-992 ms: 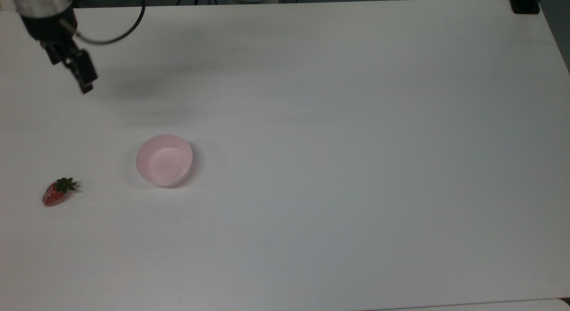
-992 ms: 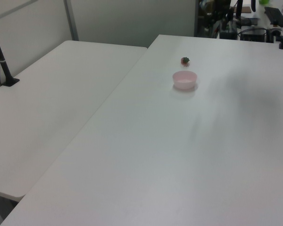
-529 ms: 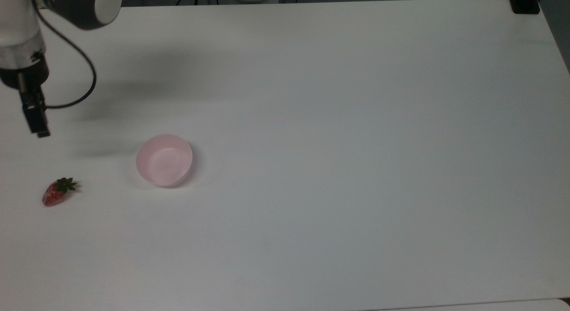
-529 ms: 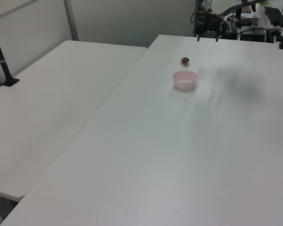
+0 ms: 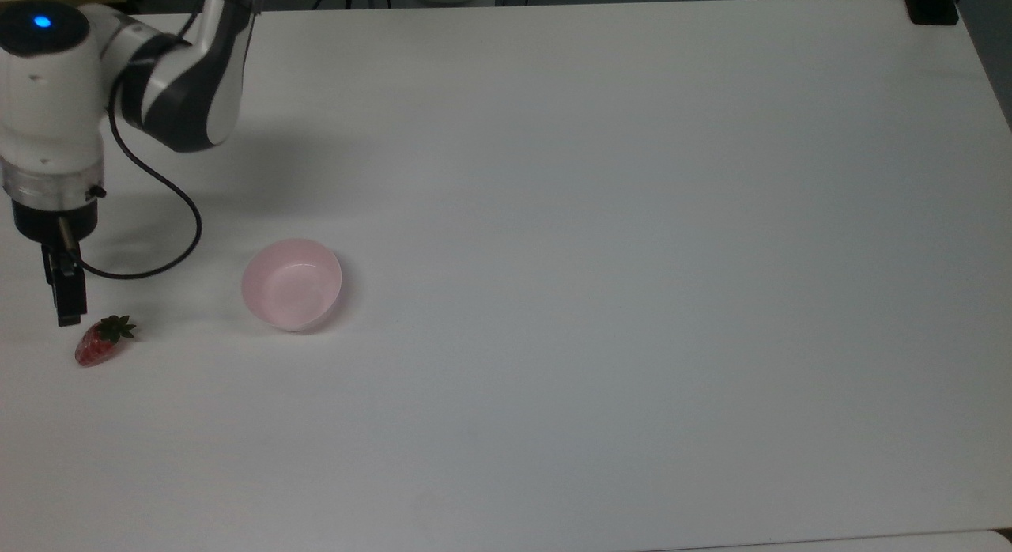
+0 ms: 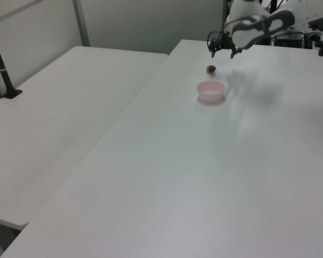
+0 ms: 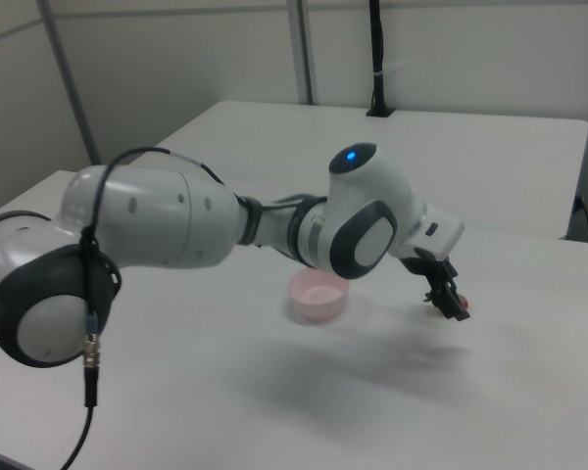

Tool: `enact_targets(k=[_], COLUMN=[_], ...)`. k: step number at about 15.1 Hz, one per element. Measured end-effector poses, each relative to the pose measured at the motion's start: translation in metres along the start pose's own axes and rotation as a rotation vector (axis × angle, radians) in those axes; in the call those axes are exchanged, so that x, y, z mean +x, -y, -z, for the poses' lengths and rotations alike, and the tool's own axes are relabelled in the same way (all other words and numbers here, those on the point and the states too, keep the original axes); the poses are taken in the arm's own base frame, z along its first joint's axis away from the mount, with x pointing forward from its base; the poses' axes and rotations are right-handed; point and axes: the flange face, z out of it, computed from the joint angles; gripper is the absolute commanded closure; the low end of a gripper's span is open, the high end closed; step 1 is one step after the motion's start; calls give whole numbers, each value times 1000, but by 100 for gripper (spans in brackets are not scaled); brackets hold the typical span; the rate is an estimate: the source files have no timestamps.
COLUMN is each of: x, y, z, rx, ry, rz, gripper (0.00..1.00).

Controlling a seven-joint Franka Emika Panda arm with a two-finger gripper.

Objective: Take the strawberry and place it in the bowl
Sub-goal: 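Move the open gripper down over the red strawberry, then close the gripper on the red strawberry and lift it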

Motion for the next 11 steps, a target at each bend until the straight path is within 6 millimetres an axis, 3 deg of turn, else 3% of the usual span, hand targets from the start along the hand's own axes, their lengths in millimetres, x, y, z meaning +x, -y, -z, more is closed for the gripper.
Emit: enact_targets(k=[5, 11], x=[0, -16], y=[16, 26], z=[-21, -36], rx=[3, -17], ry=[-57, -63], rz=[67, 138], gripper=[1, 3])
